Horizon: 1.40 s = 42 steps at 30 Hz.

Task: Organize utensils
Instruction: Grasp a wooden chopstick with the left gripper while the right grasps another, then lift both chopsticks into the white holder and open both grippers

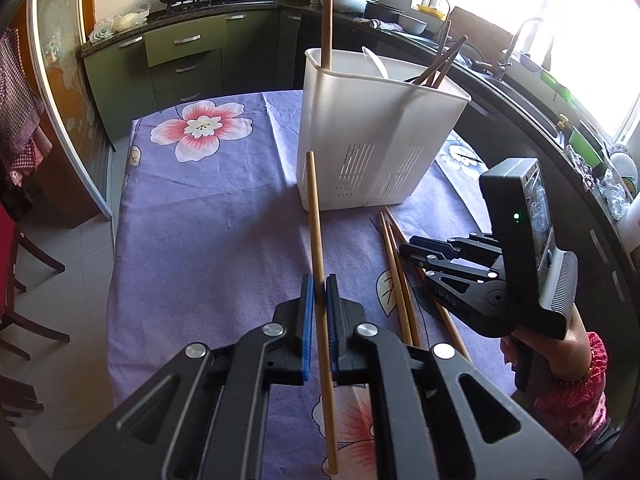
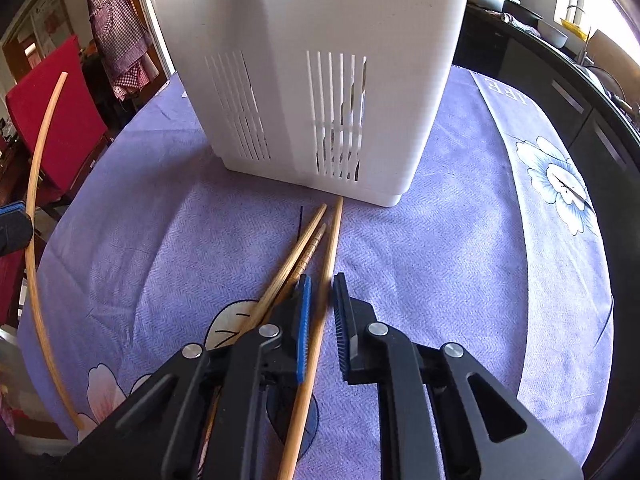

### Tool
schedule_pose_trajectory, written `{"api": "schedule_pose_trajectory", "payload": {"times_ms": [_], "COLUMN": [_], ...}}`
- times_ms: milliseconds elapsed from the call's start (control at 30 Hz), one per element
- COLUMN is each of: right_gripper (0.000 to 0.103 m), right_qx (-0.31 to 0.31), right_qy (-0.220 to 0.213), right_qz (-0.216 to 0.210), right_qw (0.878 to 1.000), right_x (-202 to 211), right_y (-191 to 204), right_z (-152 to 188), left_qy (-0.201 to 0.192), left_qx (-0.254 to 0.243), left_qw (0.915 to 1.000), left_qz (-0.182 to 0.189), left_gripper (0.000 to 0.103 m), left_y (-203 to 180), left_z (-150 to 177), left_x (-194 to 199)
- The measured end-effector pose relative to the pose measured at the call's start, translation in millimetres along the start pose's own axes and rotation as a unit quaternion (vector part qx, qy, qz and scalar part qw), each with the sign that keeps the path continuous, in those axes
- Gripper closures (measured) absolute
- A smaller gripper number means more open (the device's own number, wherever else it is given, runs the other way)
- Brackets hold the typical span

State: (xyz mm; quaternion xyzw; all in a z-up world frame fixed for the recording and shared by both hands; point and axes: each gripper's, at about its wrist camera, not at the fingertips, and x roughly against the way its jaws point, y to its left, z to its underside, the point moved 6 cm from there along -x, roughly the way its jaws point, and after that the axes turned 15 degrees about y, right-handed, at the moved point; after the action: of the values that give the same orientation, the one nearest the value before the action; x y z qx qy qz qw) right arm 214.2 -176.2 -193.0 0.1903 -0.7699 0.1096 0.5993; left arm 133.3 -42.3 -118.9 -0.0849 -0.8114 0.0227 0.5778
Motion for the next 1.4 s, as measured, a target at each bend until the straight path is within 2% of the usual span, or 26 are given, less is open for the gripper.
{"api": "schedule_pose_trajectory", "payload": {"times_ms": [200, 400, 667, 1067, 1300, 1400], "right_gripper": [0.096, 0.096, 0.096, 0.096, 0.096, 0.096], "right_qx": [-0.005, -0.015, -0.030, -0.065, -0.066, -0.065], "right_qy": [0.002, -0.019, -0.069, -0.137, -0.155, -0.164], "right_qz": [-0.003, -0.026, -0.051, -0.067, -0.075, -0.080], "right_qw": [1.000, 0.999, 0.996, 0.986, 0.983, 0.981], "right_x": [1, 19, 70, 143, 157, 165], "right_y": [6, -2, -14, -54, -56, -56], "right_z": [-1, 1, 6, 47, 55, 58], "left_qy": [-0.001, 0.005, 0.090, 0.135, 0.132, 0.131], "left_qx": [0.001, 0.000, 0.030, 0.041, 0.033, 0.034], "left_qw": [1.0000, 1.0000, 0.9954, 0.9895, 0.9890, 0.9895], "left_qz": [0.001, -0.001, 0.011, -0.030, -0.057, -0.052], "left_gripper": [0.097, 0.097, 0.096, 0.095, 0.097, 0.097], "left_y": [-1, 0, 12, 15, 11, 9], "left_z": [0, -1, -14, -30, -30, -29], "left_x": [1, -2, -57, -103, -104, -101]}}
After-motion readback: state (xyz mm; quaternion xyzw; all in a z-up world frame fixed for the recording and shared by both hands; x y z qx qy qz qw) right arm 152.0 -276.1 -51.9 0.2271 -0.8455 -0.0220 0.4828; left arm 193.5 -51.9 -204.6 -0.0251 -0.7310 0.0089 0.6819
